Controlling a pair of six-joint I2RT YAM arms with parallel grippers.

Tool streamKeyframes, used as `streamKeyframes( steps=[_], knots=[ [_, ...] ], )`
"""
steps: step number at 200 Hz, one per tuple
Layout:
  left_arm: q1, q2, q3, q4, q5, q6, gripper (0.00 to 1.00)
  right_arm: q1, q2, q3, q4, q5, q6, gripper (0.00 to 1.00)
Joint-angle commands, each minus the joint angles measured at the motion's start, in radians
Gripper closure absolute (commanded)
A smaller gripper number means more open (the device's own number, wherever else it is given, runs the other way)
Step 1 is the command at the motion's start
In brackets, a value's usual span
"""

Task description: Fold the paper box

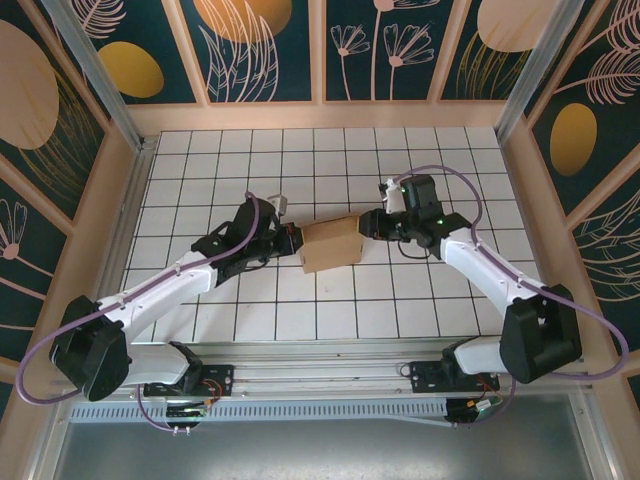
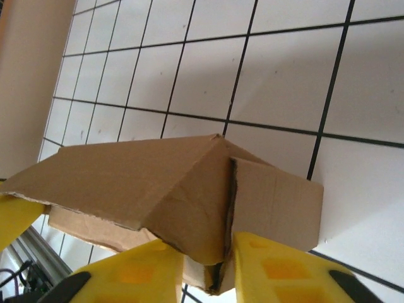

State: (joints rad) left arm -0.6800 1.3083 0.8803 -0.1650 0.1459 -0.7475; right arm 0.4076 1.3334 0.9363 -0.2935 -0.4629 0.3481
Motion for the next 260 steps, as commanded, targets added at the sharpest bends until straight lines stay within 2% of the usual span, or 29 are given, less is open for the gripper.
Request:
streamKeyframes(
  steps=[1,58,105,134,174,199,218,260],
  knots=[
    [-0.019,0.046,-0.038,-0.091,0.003,0.025,1.00,-0.008,-0.069,0.003,-0.052,0.012,0.009,0.66],
    [-0.024,0.069,-0.009,-0.103,-0.022,0.047,1.00,-0.051,-0.140,0.081,-0.068,-0.052,0.009,0.50],
    [-0.031,0.066,-0.001,-0.104,-0.033,0.044,1.00,-0.113,-0.002,0.206,-0.124,-0.019,0.023,0.47],
    [-0.031,0.069,-0.005,-0.103,-0.035,0.043,1.00,-0.101,0.073,0.224,-0.114,-0.076,0.026,0.60],
    [-0.033,0.062,0.001,-0.109,-0.041,0.048,1.00,-0.068,0.103,0.156,-0.088,-0.109,0.029,0.66],
    [-0.033,0.055,0.004,-0.117,-0.050,0.047,1.00,-0.062,0.091,0.098,-0.056,-0.101,0.042,0.75],
    [-0.033,0.048,0.010,-0.119,-0.045,0.046,1.00,-0.059,0.089,0.071,-0.057,-0.065,0.031,0.78],
    [-0.033,-0.012,-0.004,-0.084,-0.003,0.046,0.61,-0.049,0.089,0.047,-0.054,-0.003,0.019,0.79]
  ],
)
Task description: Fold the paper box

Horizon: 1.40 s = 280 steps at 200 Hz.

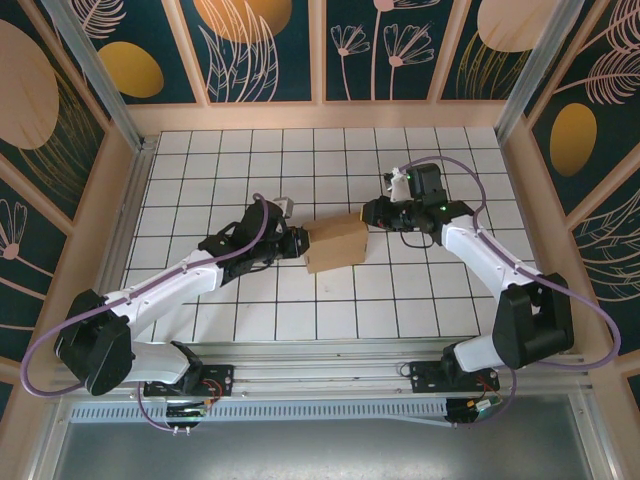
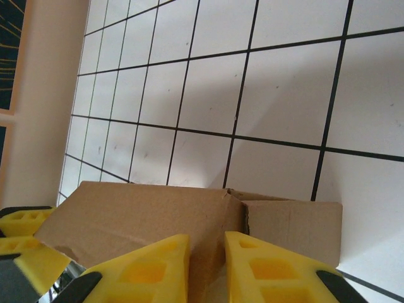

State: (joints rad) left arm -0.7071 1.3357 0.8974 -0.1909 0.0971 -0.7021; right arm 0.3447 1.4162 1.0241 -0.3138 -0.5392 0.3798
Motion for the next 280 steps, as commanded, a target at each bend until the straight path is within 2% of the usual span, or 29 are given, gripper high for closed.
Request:
streamKeyframes(
  steps=[1,30,49,68,89,111,121,138,153,182,213,242,259,280],
  knots=[
    [-0.006,-0.042,-0.021,-0.056,0.048,0.001,0.61,0.014,0.006,-0.041,-0.032,0.073,-0.012,0.79],
    [-0.006,-0.127,-0.068,0.019,0.116,0.006,0.58,0.020,0.016,-0.037,-0.028,0.082,-0.013,0.79],
    [-0.006,-0.189,-0.084,0.050,0.115,0.009,0.57,0.026,0.021,-0.031,-0.028,0.088,-0.015,0.79],
    [-0.005,-0.239,-0.084,0.080,0.069,-0.027,0.56,0.046,0.023,-0.025,-0.034,0.111,-0.023,0.79],
    [-0.003,-0.270,-0.075,0.088,-0.047,-0.116,0.57,0.063,0.027,-0.018,-0.052,0.149,-0.029,0.79],
    [0.018,-0.259,-0.060,0.061,-0.128,-0.213,0.48,0.078,0.022,-0.016,-0.073,0.203,-0.040,0.78],
    [0.028,-0.246,-0.067,0.086,-0.119,-0.235,0.42,0.080,0.019,-0.016,-0.079,0.217,-0.044,0.78],
    [0.037,-0.212,-0.081,0.124,-0.101,-0.259,0.38,0.088,0.013,-0.017,-0.079,0.222,-0.050,0.78],
    [0.046,-0.183,-0.103,0.157,-0.083,-0.286,0.37,0.099,0.007,-0.019,-0.074,0.224,-0.059,0.77],
    [0.049,-0.134,-0.146,0.280,0.023,-0.334,0.37,0.123,0.005,-0.027,-0.059,0.206,-0.084,0.75],
    [0.050,-0.110,-0.197,0.331,0.043,-0.376,0.48,0.130,0.010,-0.035,-0.054,0.202,-0.085,0.73],
    [0.049,-0.115,-0.301,0.373,0.024,-0.433,0.70,0.130,-0.001,-0.048,-0.047,0.212,-0.090,0.71],
    [0.049,-0.103,-0.359,0.425,0.076,-0.448,0.82,0.134,-0.016,-0.057,-0.047,0.221,-0.091,0.70],
    [0.049,-0.075,-0.399,0.472,0.165,-0.442,0.87,0.144,-0.043,-0.079,-0.044,0.221,-0.090,0.69]
  ],
)
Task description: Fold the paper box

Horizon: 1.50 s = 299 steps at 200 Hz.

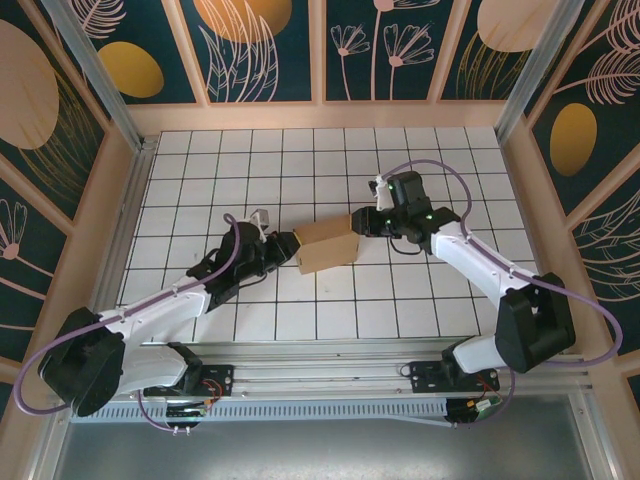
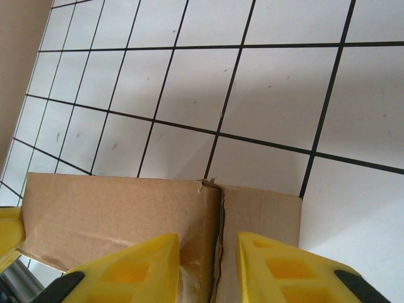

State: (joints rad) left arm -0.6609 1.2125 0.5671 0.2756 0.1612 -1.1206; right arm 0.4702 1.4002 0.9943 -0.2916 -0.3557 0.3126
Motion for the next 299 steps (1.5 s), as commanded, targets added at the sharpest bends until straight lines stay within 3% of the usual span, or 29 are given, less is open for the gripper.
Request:
streamKeyframes(
  steps=[1,49,85,113,161,191,224,252,299],
  knots=[
    [0.003,0.050,-0.069,0.006,0.104,-0.023,0.87,0.020,-0.028,-0.051,-0.066,0.039,-0.023,0.69],
    [0.001,0.009,-0.084,-0.102,0.133,0.052,0.89,0.125,-0.142,-0.224,-0.032,0.098,0.003,0.69],
    [-0.002,-0.056,-0.209,-0.098,0.222,0.066,0.62,0.136,-0.296,-0.350,-0.074,0.084,0.074,0.67],
    [-0.014,-0.171,-0.213,-0.138,0.240,0.084,0.54,0.135,-0.461,-0.374,-0.100,0.005,0.118,0.61],
    [-0.016,-0.309,-0.146,-0.220,0.140,0.178,0.43,0.082,-0.578,-0.373,-0.035,0.015,0.160,0.51],
    [-0.016,-0.304,-0.104,-0.268,-0.050,0.265,0.33,-0.037,-0.536,-0.397,0.045,0.033,0.191,0.40],
    [-0.014,-0.169,-0.069,-0.244,-0.061,0.270,0.25,-0.030,-0.437,-0.502,0.162,-0.078,0.378,0.35],
    [-0.013,0.019,-0.034,-0.158,-0.005,0.257,0.24,0.040,-0.394,-0.618,0.348,-0.055,0.492,0.35],
    [-0.013,0.253,0.068,-0.005,0.092,0.248,0.28,0.118,-0.231,-0.642,0.604,-0.049,0.558,0.44]
  ],
)
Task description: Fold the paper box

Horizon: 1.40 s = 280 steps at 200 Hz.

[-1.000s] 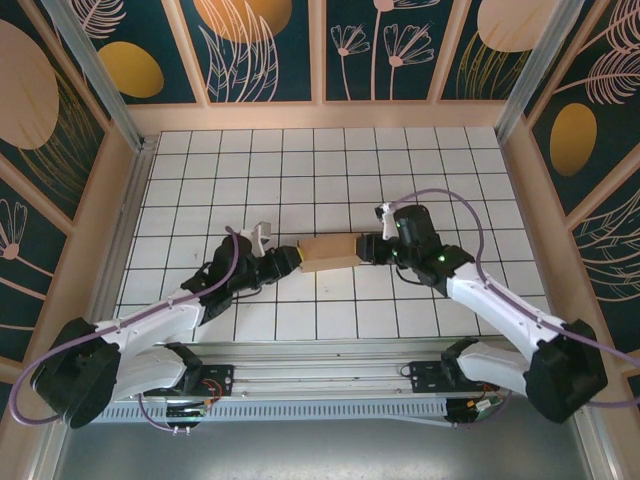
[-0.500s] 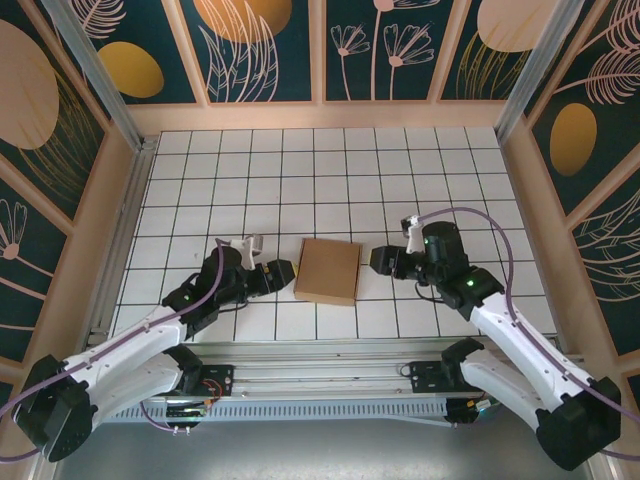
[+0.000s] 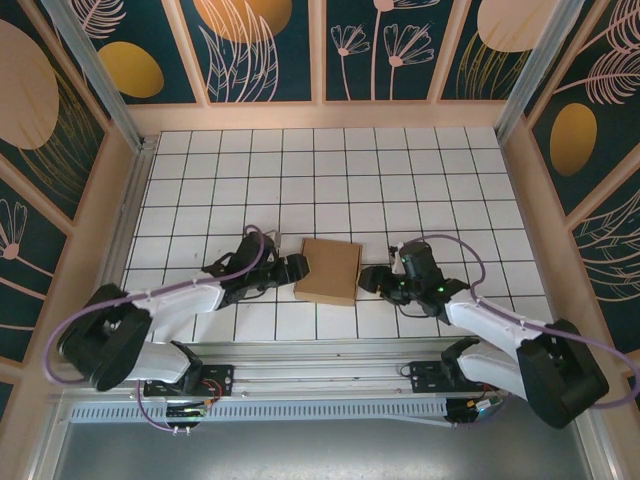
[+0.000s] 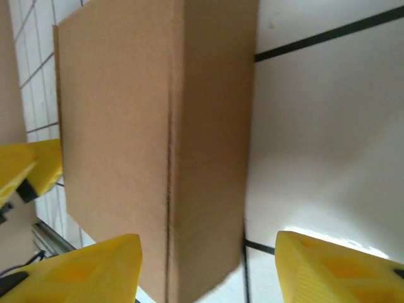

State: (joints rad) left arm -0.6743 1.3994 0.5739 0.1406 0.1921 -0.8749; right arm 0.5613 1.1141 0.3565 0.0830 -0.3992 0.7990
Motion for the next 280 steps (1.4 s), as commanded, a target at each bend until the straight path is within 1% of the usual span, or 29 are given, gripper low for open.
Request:
streamKeyframes(
  steps=[1,11,36,48,59,87,90,96,106,133,170,179,195,205,220,235,250,261,265,272,280],
  knots=[
    [0.001,0.071,0.062,0.132,0.062,0.002,0.29,0.028,0.058,-0.005,0.234,-0.004,0.073,0.44],
    [0.000,0.107,0.079,0.151,0.075,-0.007,0.34,0.028,0.092,-0.002,0.276,0.010,0.080,0.44],
    [0.001,0.192,0.122,0.171,0.085,-0.030,0.54,0.018,0.186,0.040,0.320,0.051,0.066,0.52],
    [0.002,0.218,0.142,0.178,0.084,-0.036,0.57,0.012,0.237,0.072,0.346,0.054,0.054,0.56],
    [0.006,0.233,0.157,0.186,0.076,-0.042,0.58,0.005,0.278,0.101,0.368,0.058,0.049,0.58],
    [0.030,0.269,0.196,0.193,0.015,-0.054,0.58,-0.009,0.406,0.186,0.439,0.061,0.033,0.60],
    [0.035,0.275,0.202,0.192,0.007,-0.055,0.58,-0.035,0.424,0.201,0.444,0.059,0.028,0.60],
    [0.045,0.288,0.215,0.194,-0.010,-0.051,0.58,-0.049,0.462,0.234,0.446,0.062,0.018,0.60],
    [0.070,0.308,0.247,0.197,-0.029,-0.037,0.58,-0.063,0.533,0.306,0.445,0.063,-0.005,0.60],
    [0.157,0.456,0.407,0.169,-0.057,0.037,0.59,-0.089,0.751,0.550,0.441,0.038,-0.033,0.62],
    [0.314,0.700,0.712,0.132,0.029,0.071,0.61,-0.093,1.028,0.928,0.394,0.017,-0.013,0.63],
    [0.339,0.753,0.788,0.104,0.038,0.086,0.63,-0.095,1.091,1.022,0.373,0.020,-0.024,0.63],
    [0.371,0.830,0.894,0.085,0.053,0.100,0.63,-0.110,1.206,1.211,0.268,0.009,-0.035,0.63],
    [0.389,0.875,0.953,0.067,0.069,0.102,0.63,-0.119,1.257,1.281,0.249,-0.002,-0.028,0.63],
    [0.409,0.916,1.008,0.061,0.103,0.094,0.63,-0.123,1.298,1.359,0.223,-0.009,-0.020,0.62],
    [0.419,0.916,1.015,0.070,0.113,0.091,0.63,-0.128,1.311,1.408,0.185,-0.008,-0.040,0.62],
    [0.421,0.889,1.004,0.078,0.110,0.095,0.63,-0.134,1.302,1.439,0.152,-0.014,-0.060,0.59],
    [0.420,0.865,0.995,0.085,0.110,0.099,0.61,-0.139,1.284,1.453,0.134,-0.029,-0.072,0.54],
    [0.421,0.852,0.994,0.086,0.112,0.103,0.60,-0.140,1.276,1.457,0.126,-0.034,-0.077,0.52],
    [0.421,0.831,0.991,0.086,0.114,0.110,0.54,-0.141,1.254,1.460,0.114,-0.043,-0.093,0.48],
    [0.422,0.803,0.986,0.086,0.122,0.122,0.44,-0.145,1.219,1.451,0.110,-0.054,-0.116,0.45]
  ],
)
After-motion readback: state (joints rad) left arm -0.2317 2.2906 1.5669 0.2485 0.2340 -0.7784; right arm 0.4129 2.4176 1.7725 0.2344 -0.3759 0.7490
